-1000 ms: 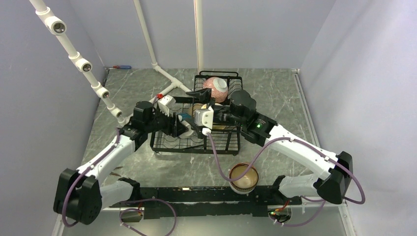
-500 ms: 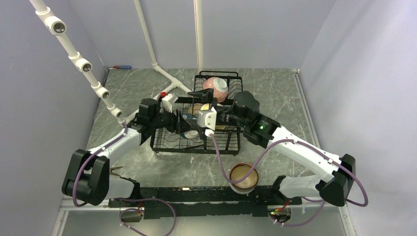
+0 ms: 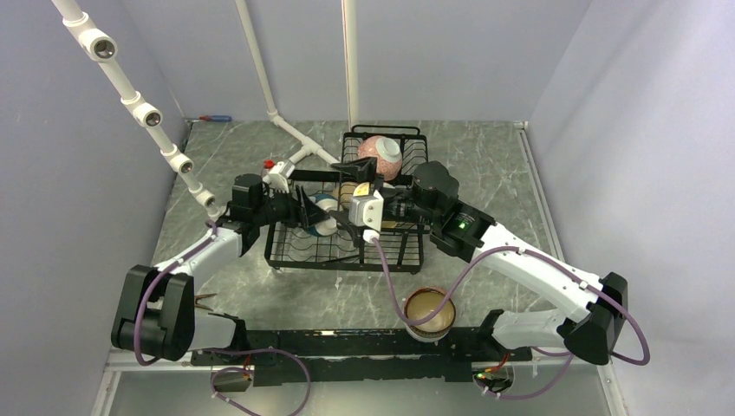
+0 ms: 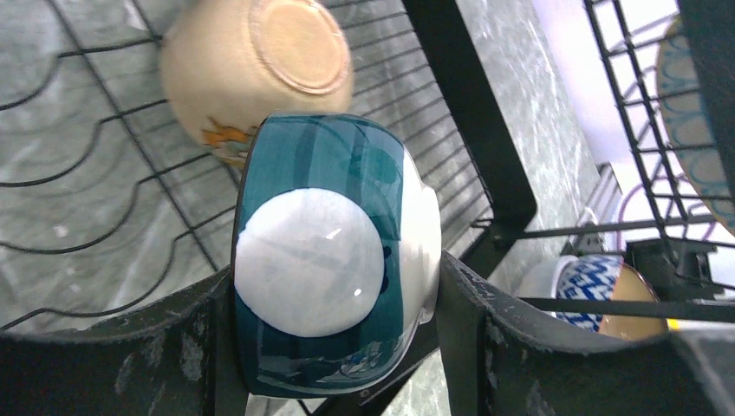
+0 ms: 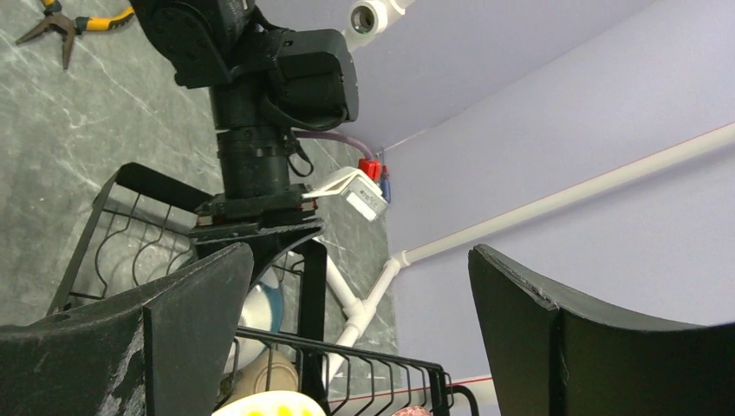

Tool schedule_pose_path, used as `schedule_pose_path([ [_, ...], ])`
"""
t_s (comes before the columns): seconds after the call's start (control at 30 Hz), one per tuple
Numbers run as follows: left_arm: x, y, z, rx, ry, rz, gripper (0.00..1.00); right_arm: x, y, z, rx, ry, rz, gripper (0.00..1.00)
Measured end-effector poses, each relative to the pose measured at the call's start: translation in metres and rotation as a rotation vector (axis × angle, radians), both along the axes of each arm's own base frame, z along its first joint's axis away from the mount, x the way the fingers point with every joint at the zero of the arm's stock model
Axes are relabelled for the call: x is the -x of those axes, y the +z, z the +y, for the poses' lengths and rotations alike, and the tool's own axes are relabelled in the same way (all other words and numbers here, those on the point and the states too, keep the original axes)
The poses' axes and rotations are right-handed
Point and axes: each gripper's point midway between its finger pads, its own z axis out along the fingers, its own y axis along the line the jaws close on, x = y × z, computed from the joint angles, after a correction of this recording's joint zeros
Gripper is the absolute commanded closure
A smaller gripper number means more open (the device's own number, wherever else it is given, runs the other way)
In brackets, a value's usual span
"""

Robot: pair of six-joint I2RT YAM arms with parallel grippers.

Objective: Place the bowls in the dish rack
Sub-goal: Place the bowl in the dish rack.

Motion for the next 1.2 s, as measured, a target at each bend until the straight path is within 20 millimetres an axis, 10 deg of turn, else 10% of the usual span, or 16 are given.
schedule_pose_path([
  [0.4,-0.035,-0.007,0.047,-0.032,0.221,0.024,0.97,0.008,-0.002,-0.001,0.000,0.032,0.001,0.00],
  [1.2,-0.096,-0.025,0.039,0.000,0.164,0.053,0.92,0.008,-0.004,-0.001,0.009,0.035,-0.003,0.00],
])
